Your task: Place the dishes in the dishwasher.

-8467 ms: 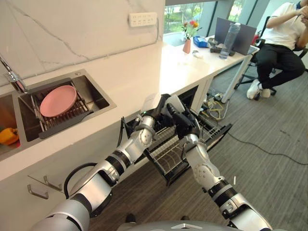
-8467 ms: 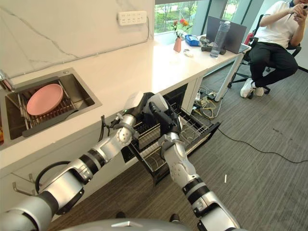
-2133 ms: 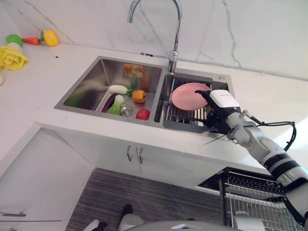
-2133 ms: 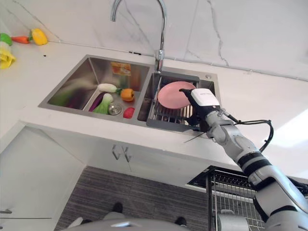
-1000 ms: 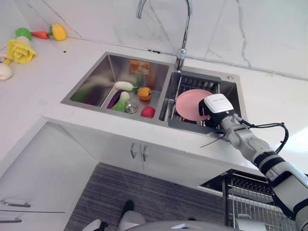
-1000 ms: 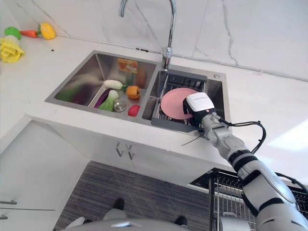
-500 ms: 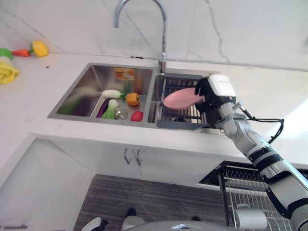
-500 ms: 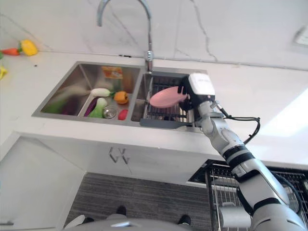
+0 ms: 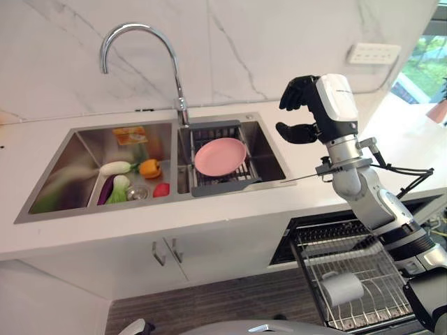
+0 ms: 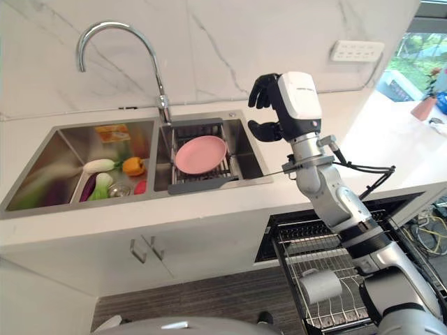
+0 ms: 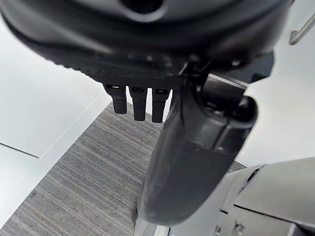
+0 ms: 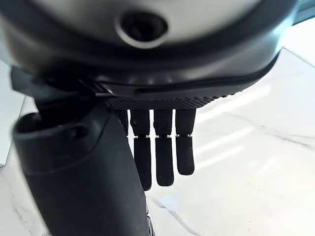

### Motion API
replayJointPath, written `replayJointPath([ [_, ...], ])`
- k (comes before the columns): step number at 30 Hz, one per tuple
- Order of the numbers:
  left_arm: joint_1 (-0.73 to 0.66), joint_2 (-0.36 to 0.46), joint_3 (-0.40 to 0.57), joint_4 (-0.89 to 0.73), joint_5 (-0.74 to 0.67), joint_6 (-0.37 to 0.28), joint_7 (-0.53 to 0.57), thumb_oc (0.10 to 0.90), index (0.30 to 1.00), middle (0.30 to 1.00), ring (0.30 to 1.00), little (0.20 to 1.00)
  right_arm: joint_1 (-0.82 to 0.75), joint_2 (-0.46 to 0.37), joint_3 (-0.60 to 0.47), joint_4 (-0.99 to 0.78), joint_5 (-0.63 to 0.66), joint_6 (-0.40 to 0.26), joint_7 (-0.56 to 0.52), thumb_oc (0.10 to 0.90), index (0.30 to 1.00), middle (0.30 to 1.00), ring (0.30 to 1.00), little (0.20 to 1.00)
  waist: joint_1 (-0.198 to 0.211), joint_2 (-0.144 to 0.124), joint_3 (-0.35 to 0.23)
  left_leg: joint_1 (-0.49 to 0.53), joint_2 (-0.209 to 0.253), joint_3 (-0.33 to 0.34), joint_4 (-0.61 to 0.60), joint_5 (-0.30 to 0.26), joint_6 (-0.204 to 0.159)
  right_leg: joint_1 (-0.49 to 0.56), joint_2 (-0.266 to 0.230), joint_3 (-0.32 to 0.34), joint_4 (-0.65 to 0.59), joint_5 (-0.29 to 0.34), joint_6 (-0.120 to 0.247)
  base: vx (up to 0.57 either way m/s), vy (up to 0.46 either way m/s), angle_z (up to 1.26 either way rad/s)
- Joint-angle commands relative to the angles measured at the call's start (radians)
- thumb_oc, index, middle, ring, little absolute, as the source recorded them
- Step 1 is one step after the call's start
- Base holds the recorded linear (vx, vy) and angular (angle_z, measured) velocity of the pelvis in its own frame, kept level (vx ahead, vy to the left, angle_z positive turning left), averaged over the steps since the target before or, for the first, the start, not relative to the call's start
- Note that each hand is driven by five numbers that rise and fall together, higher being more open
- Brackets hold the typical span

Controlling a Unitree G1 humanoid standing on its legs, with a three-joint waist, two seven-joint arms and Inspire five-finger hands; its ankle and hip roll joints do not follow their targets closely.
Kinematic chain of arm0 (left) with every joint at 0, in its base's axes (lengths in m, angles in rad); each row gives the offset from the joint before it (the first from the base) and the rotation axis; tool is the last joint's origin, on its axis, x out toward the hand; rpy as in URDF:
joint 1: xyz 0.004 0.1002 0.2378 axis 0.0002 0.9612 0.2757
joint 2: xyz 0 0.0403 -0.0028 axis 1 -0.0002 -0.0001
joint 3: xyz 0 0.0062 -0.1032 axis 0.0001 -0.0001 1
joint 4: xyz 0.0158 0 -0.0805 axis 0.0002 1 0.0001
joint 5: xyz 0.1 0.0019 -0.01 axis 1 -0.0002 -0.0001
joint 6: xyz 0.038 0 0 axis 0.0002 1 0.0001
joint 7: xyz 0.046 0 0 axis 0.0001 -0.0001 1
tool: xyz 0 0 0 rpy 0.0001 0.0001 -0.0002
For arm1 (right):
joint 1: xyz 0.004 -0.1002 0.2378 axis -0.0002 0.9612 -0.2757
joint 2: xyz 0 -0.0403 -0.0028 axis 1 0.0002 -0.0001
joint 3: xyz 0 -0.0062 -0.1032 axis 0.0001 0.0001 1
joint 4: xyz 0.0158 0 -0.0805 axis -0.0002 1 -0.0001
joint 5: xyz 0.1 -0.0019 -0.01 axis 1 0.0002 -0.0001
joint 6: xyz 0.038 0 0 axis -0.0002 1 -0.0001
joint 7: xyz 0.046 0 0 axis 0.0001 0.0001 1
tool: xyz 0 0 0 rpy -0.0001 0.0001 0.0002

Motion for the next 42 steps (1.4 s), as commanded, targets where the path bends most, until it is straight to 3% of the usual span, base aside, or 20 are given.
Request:
replayJointPath([
  [1,-0.048,0.042,-0.06,0.041,0.027,-0.002,0.015,0.8,0.9,0.9,0.9,0.9,-0.125,-0.05,-0.044,-0.033,0.042,-0.049,0.011,0.557,0.535,0.535,0.535,0.535,0.056,-0.005,0.023,0.013,-0.07,-0.02,0.01,-0.104,0.097,-0.019,-0.092,0.014,0.052,-0.08,0.073,-0.02,0.022,-0.2],
  [2,-0.049,0.04,-0.059,0.046,0.024,-0.002,0.014,0.8,0.9,0.9,0.9,0.9,-0.128,-0.053,-0.031,-0.027,0.051,-0.05,0.024,0.8,0.9,0.9,0.9,0.9,0.056,-0.006,0.022,0.013,-0.072,-0.018,0.01,-0.104,0.098,-0.02,-0.094,0.015,0.053,-0.079,0.074,-0.01,0.016,-0.13],
  [12,-0.052,0.037,-0.061,0.09,0.005,-0.012,0.003,0.8,0.9,0.9,0.9,0.9,-0.2,-0.081,0.132,0.084,0.063,-0.068,0.127,0.8,0.9,0.9,0.9,0.9,0.068,-0.024,0.025,0.006,-0.071,-0.041,0.01,-0.096,0.093,0.003,-0.103,-0.019,0.044,-0.079,0.074,0.0,-0.013,0.03],
  [13,-0.052,0.036,-0.061,0.107,-0.003,-0.011,0.003,0.8,0.9,0.9,0.9,0.9,-0.233,-0.07,0.182,0.145,0.054,-0.066,0.14,0.8,0.9,0.9,0.9,0.9,0.08,-0.03,0.027,-0.001,-0.067,-0.051,0.01,-0.09,0.09,0.011,-0.101,-0.031,0.039,-0.081,0.072,0.0,-0.03,0.14],
  [20,-0.051,0.034,-0.062,0.138,-0.027,-0.007,0.006,0.8,0.9,0.9,0.9,0.9,-0.291,-0.036,0.256,0.337,0.033,-0.041,0.15,0.8,0.9,0.9,0.9,0.9,0.106,-0.04,0.036,-0.035,-0.052,-0.084,0.01,-0.067,0.075,0.02,-0.096,-0.067,0.031,-0.089,0.067,0.0,-0.035,0.2],
  [42,-0.033,0.037,-0.104,0.089,-0.056,-0.02,0.014,0.8,0.9,0.9,0.9,0.9,-0.378,0.015,0.268,0.527,-0.019,0.01,0.09,0.8,0.9,0.9,0.9,0.9,0.151,-0.035,0.066,-0.119,-0.031,-0.15,0.01,-0.029,0.057,0.013,-0.083,-0.135,0.028,-0.105,0.062,0.0,-0.015,0.12],
])
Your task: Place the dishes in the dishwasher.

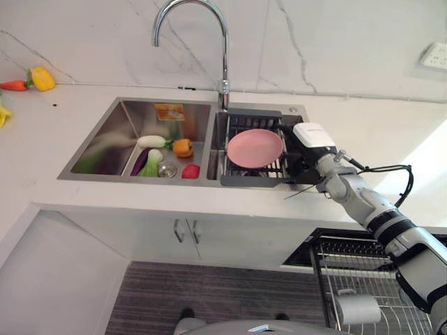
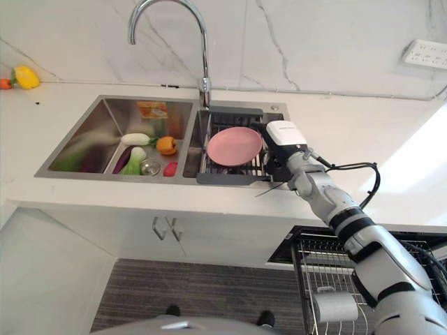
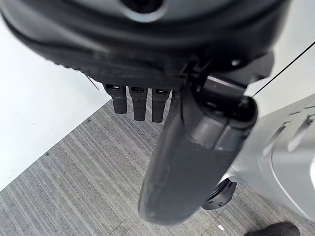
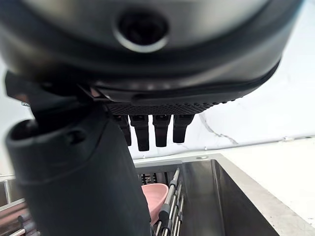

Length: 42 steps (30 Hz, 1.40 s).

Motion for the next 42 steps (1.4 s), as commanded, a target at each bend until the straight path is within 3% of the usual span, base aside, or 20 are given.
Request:
replayJointPath([
  [1,-0.067,0.055,-0.095,0.011,-0.01,-0.008,0.025,0.8,0.9,0.9,0.9,0.9,-0.204,0.004,-0.017,0.041,-0.027,0.004,-0.105,0.8,0.9,0.9,0.9,0.9,0.049,-0.028,0.036,-0.008,-0.037,-0.008,0.009,-0.059,0.061,0.02,-0.072,0.005,0.029,-0.095,0.066,0.02,-0.012,0.03],
  [11,-0.084,0.051,-0.081,-0.001,0.01,-0.006,0.045,0.8,0.9,0.9,0.9,0.9,-0.188,-0.011,-0.077,-0.021,-0.209,0.063,-0.202,0.8,0.9,0.9,0.9,0.9,0.048,-0.025,0.041,-0.008,-0.032,-0.018,0.011,-0.07,0.062,0.023,-0.064,0.007,0.033,-0.107,0.063,0.02,-0.002,0.07],
  [25,-0.075,0.054,-0.074,-0.034,0.029,-0.011,0.047,0.8,0.9,0.9,0.9,0.9,-0.209,-0.075,-0.027,-0.108,-0.385,0.095,-0.193,0.8,0.9,0.9,0.9,0.9,0.041,-0.033,0.037,-0.006,-0.038,-0.017,0.009,-0.071,0.066,0.018,-0.068,0.013,0.033,-0.105,0.064,0.0,0.0,0.0],
  [33,-0.068,0.053,-0.063,-0.03,0.031,-0.008,0.034,0.8,0.9,0.9,0.9,0.9,-0.155,-0.138,-0.067,-0.086,-0.347,0.093,-0.171,0.8,0.9,0.9,0.9,0.9,0.026,-0.037,0.031,0.004,-0.036,-0.013,0.009,-0.077,0.065,0.028,-0.07,0.009,0.037,-0.108,0.064,0.0,0.0,0.0],
  [42,-0.057,0.053,-0.055,-0.024,0.03,-0.006,0.025,0.8,0.9,0.9,0.9,0.9,-0.115,-0.132,-0.109,-0.124,-0.283,0.07,-0.19,0.8,0.9,0.9,0.9,0.9,0.017,-0.034,0.019,0.039,-0.036,0.013,0.01,-0.092,0.069,0.037,-0.068,0.037,0.039,-0.112,0.062,0.0,0.007,-0.06],
])
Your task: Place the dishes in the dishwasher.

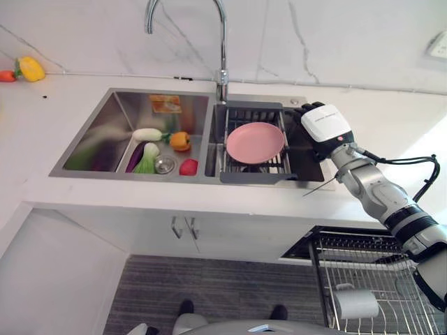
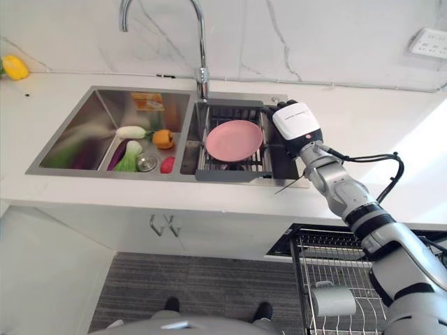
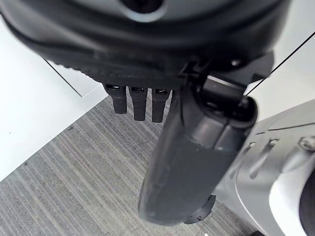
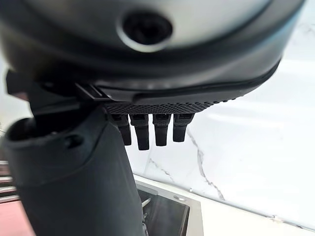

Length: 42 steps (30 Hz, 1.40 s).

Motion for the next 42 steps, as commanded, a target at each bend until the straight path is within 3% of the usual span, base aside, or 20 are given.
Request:
replayJointPath([
  [1,-0.037,0.054,-0.062,0.037,0.023,0.002,0.014,0.8,0.9,0.9,0.9,0.9,-0.093,-0.012,-0.128,-0.063,0.095,0.01,-0.089,0.8,0.9,0.9,0.9,0.9,0.04,-0.028,-0.022,0.03,-0.036,0.024,0.009,-0.091,0.069,0.027,-0.068,0.045,0.038,-0.108,0.061,0.0,0.007,-0.09],
  [2,-0.04,0.055,-0.061,0.034,0.02,0.003,0.016,0.8,0.9,0.9,0.9,0.9,-0.066,0.003,-0.17,-0.08,0.135,0.009,-0.106,0.78,0.869,0.869,0.869,0.869,0.039,-0.024,-0.02,0.034,-0.034,0.026,0.009,-0.093,0.068,0.03,-0.066,0.046,0.039,-0.108,0.06,0.0,0.012,-0.07],
  [3,-0.04,0.054,-0.058,0.031,0.015,0.009,0.021,0.8,0.9,0.9,0.9,0.9,-0.021,0.034,-0.244,-0.112,0.209,0.003,-0.139,0.563,0.545,0.545,0.545,0.545,0.036,-0.021,-0.019,0.037,-0.034,0.025,0.01,-0.094,0.07,0.032,-0.066,0.047,0.039,-0.109,0.059,0.01,0.01,-0.06],
  [4,-0.04,0.051,-0.054,0.027,0.012,0.01,0.021,0.8,0.9,0.9,0.9,0.9,0.012,0.058,-0.288,-0.124,0.251,-0.002,-0.16,0.43,0.345,0.345,0.345,0.345,0.033,-0.015,-0.018,0.042,-0.031,0.028,0.012,-0.1,0.069,0.036,-0.062,0.048,0.04,-0.113,0.059,0.0,0.0,0.0],
  [5,-0.039,0.054,-0.049,0.023,0.014,0.012,0.021,0.8,0.9,0.9,0.9,0.9,0.041,0.074,-0.33,-0.14,0.277,-0.007,-0.17,0.4,0.3,0.3,0.3,0.3,0.034,-0.019,-0.02,0.038,-0.037,0.025,0.01,-0.095,0.072,0.032,-0.067,0.049,0.04,-0.108,0.059,0.0,0.0,0.0],
  [15,-0.015,0.049,-0.021,0.026,0.027,0.02,0.017,0.8,0.9,0.9,0.9,0.9,0.137,0.088,-0.469,-0.225,0.323,-0.016,-0.222,0.4,0.3,0.3,0.3,0.3,0.029,-0.015,-0.027,0.062,-0.039,0.039,0.008,-0.103,0.077,0.04,-0.062,0.063,0.036,-0.11,0.054,0.0,0.001,-0.04],
  [17,-0.021,0.043,-0.025,0.023,0.027,0.023,0.025,0.8,0.9,0.9,0.9,0.9,0.159,0.132,-0.537,-0.263,0.368,-0.034,-0.29,0.4,0.3,0.3,0.3,0.3,0.025,-0.01,-0.025,0.062,-0.04,0.037,0.008,-0.104,0.078,0.039,-0.061,0.068,0.035,-0.11,0.053,0.0,0.0,0.0],
  [21,-0.024,0.042,-0.024,0.018,0.024,0.028,0.031,0.8,0.9,0.9,0.9,0.9,0.184,0.179,-0.589,-0.291,0.427,-0.056,-0.322,0.4,0.3,0.3,0.3,0.3,0.024,-0.009,-0.025,0.062,-0.041,0.036,0.008,-0.105,0.079,0.039,-0.06,0.068,0.034,-0.11,0.052,0.0,0.0,0.0],
  [22,-0.025,0.038,-0.018,0.009,0.018,0.036,0.041,0.8,0.9,0.9,0.9,0.9,0.209,0.253,-0.656,-0.336,0.522,-0.109,-0.363,0.4,0.3,0.3,0.3,0.3,0.023,-0.002,-0.025,0.064,-0.044,0.035,0.008,-0.106,0.08,0.042,-0.06,0.068,0.031,-0.109,0.051,0.0,0.0,0.0],
  [23,-0.025,0.04,-0.019,0.009,0.018,0.036,0.041,0.8,0.9,0.9,0.9,0.9,0.213,0.254,-0.659,-0.339,0.523,-0.11,-0.362,0.4,0.3,0.3,0.3,0.3,0.023,-0.004,-0.025,0.064,-0.043,0.035,0.008,-0.106,0.08,0.042,-0.059,0.068,0.031,-0.109,0.051,0.0,0.0,0.0],
  [28,-0.019,0.038,-0.012,-0.008,0.002,0.043,0.047,0.8,0.9,0.9,0.9,0.9,0.234,0.37,-0.73,-0.42,0.713,-0.231,-0.352,0.4,0.3,0.3,0.3,0.3,0.025,0.005,-0.024,0.066,-0.046,0.033,0.008,-0.107,0.08,0.046,-0.061,0.068,0.03,-0.109,0.05,0.0,0.0,0.0],
  [30,-0.012,0.038,-0.007,-0.014,-0.011,0.05,0.042,0.8,0.9,0.9,0.9,0.9,0.247,0.438,-0.745,-0.444,0.89,-0.297,-0.296,0.4,0.3,0.3,0.3,0.3,0.024,0.007,-0.024,0.066,-0.048,0.034,0.008,-0.107,0.08,0.048,-0.062,0.067,0.03,-0.108,0.05,0.0,0.0,0.0],
  [32,-0.01,0.04,-0.005,-0.017,-0.018,0.05,0.039,0.8,0.9,0.9,0.9,0.9,0.249,0.452,-0.744,-0.444,0.954,-0.317,-0.27,0.4,0.3,0.3,0.3,0.3,0.023,0.006,-0.025,0.067,-0.048,0.034,0.008,-0.107,0.08,0.048,-0.062,0.067,0.03,-0.107,0.05,0.0,0.0,0.0],
  [37,-0.006,0.044,0.001,-0.014,-0.043,0.065,0.017,0.8,0.9,0.9,0.9,0.9,0.262,0.531,-0.717,-0.438,1.348,-0.395,-0.109,0.4,0.3,0.3,0.3,0.3,0.021,0.005,-0.025,0.064,-0.047,0.037,0.008,-0.104,0.074,0.045,-0.065,0.063,0.029,-0.104,0.051,0.0,0.0,0.0],
  [41,-0.008,0.043,0.005,-0.007,-0.051,0.066,0.011,0.8,0.9,0.9,0.9,0.9,0.264,0.526,-0.712,-0.435,1.385,-0.393,-0.089,0.4,0.3,0.3,0.3,0.3,0.019,0.004,-0.026,0.063,-0.047,0.038,0.008,-0.104,0.073,0.044,-0.065,0.061,0.03,-0.104,0.051,0.0,0.0,0.0],
  [42,-0.009,0.042,0.006,-0.004,-0.053,0.066,0.01,0.8,0.9,0.9,0.9,0.9,0.265,0.523,-0.713,-0.43,1.398,-0.391,-0.081,0.463,0.394,0.394,0.394,0.394,0.018,0.003,-0.026,0.063,-0.046,0.039,0.008,-0.104,0.072,0.044,-0.065,0.06,0.03,-0.103,0.052,0.0,0.0,0.0],
])
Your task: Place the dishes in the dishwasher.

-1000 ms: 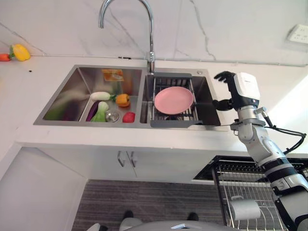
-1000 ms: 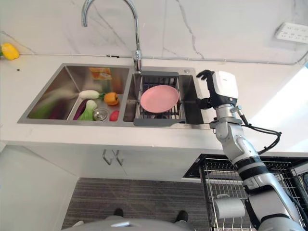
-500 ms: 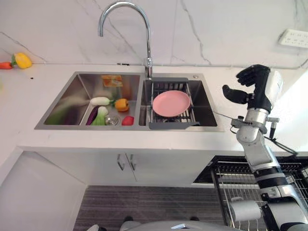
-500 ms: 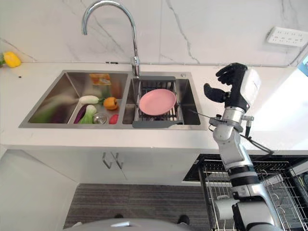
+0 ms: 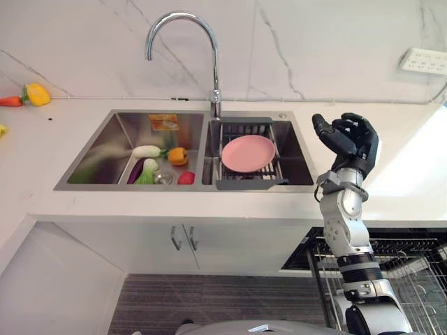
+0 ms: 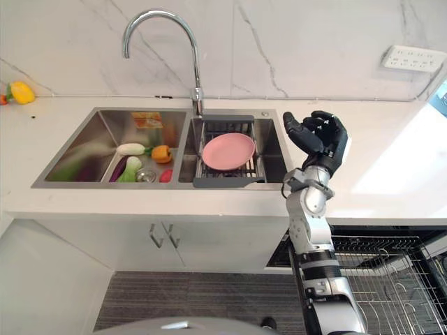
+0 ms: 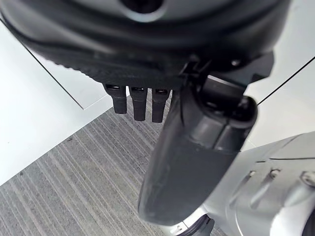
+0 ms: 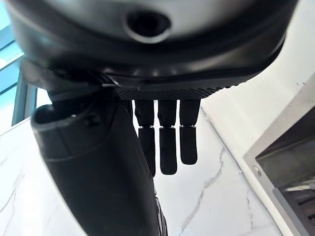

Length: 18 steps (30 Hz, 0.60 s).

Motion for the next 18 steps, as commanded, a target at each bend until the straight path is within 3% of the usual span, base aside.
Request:
replayJointPath([
  [1,-0.045,0.05,-0.032,0.021,-0.012,0.008,0.013,0.8,0.9,0.9,0.9,0.9,-0.099,-0.063,-0.068,-0.104,0.028,-0.132,0.068,0.563,0.545,0.545,0.545,0.545,0.026,-0.01,0.029,0.025,-0.041,0.012,0.01,-0.099,0.069,0.023,-0.062,0.031,0.029,-0.106,0.05,0.0,0.0,0.0],
  [2,-0.049,0.05,-0.031,0.025,-0.015,0.008,0.012,0.8,0.9,0.9,0.9,0.9,-0.102,-0.065,-0.064,-0.1,0.043,-0.13,0.082,0.8,0.9,0.9,0.9,0.9,0.024,-0.01,0.029,0.025,-0.041,0.013,0.01,-0.099,0.069,0.023,-0.063,0.032,0.029,-0.105,0.05,0.0,0.0,0.0],
  [18,-0.047,0.051,-0.033,0.015,-0.024,0.006,0.005,0.8,0.9,0.9,0.9,0.9,-0.109,-0.056,-0.072,-0.081,0.086,-0.135,0.093,0.8,0.9,0.9,0.9,0.9,0.028,-0.008,0.027,0.025,-0.039,0.011,0.01,-0.098,0.068,0.027,-0.06,0.025,0.029,-0.109,0.047,0.0,0.0,0.0],
])
